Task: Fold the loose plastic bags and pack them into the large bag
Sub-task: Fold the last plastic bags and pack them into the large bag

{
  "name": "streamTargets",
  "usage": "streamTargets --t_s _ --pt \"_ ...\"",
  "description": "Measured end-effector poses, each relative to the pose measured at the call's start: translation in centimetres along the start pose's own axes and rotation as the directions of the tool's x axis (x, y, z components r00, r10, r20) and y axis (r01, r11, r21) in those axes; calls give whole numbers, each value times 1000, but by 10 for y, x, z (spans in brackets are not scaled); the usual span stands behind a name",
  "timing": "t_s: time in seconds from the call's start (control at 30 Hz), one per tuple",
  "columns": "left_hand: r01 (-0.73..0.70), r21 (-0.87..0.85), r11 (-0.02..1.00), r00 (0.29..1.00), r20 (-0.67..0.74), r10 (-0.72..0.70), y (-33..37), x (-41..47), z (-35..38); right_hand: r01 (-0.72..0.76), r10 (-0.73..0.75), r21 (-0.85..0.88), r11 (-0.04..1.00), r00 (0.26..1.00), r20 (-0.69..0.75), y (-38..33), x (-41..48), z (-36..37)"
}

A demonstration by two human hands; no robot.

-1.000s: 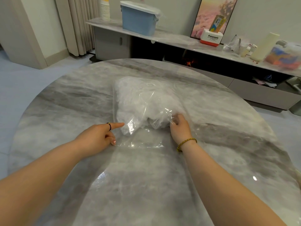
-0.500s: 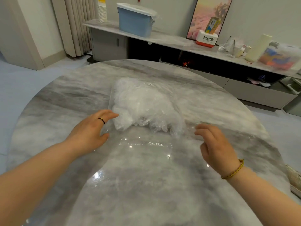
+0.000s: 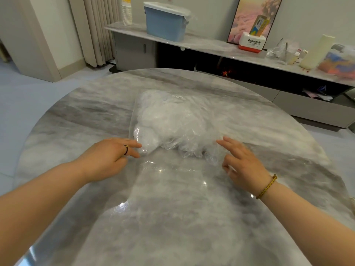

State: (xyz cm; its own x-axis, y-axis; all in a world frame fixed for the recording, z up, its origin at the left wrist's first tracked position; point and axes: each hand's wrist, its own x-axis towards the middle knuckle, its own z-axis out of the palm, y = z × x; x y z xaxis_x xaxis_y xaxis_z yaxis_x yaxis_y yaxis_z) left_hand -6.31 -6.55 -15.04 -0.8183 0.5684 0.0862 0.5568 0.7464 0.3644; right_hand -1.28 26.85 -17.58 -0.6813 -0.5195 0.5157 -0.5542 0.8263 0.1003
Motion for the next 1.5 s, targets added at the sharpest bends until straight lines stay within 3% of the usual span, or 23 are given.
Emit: streamTargets --t_s 0.07,0.13,0.27,0.4,0.5,0.63,0.8,1.0,1.07,1.17,1.27,1.4,1.5 --pt "-98 65 993 995 16 97 -8 -4 5 -10 11 52 999 1000 -23 3 -5 0" --pt "-105 103 989 994 54 100 -14 -8 9 -18 20 58 998 999 -46 5 -10 -1" --pt "-274 286 918 957 -15 290 -22 -15 8 79 -84 -71 994 993 -78 5 -21 5" --pt "-323 274 906 929 -89 358 -25 -18 13 123 -130 -89 988 989 -76 5 -20 8" --pt "-221 201 954 954 -158 254 -34 -22 15 111 -112 -36 993 993 -37 1 -21 9" --pt "69 -18 997 978 -198 -71 -38 -29 18 13 -11 62 998 999 -41 -2 -35 11" --pt "127 -47 991 978 -161 -133 -37 -31 19 -170 183 179 969 981 -58 -13 -40 10" --pt "279 -221 934 927 -193 -323 -34 -29 26 -493 522 411 767 851 47 -26 -48 10" --pt "186 -175 967 948 -229 -224 -30 -34 26 -403 448 351 845 892 -53 -30 -47 4" --pt "-70 118 991 966 -241 97 -25 -40 20 -49 66 151 987 992 -111 -31 -47 -4" --pt "-218 283 934 936 -211 283 -32 -40 23 173 -171 21 985 982 -82 -31 -51 -1" --pt "-340 283 897 913 -130 386 -26 -37 28 205 -203 22 979 978 -55 -37 -43 4" --pt "-354 250 901 922 -69 381 -17 -37 32 102 -97 115 988 994 -52 -41 -39 3"
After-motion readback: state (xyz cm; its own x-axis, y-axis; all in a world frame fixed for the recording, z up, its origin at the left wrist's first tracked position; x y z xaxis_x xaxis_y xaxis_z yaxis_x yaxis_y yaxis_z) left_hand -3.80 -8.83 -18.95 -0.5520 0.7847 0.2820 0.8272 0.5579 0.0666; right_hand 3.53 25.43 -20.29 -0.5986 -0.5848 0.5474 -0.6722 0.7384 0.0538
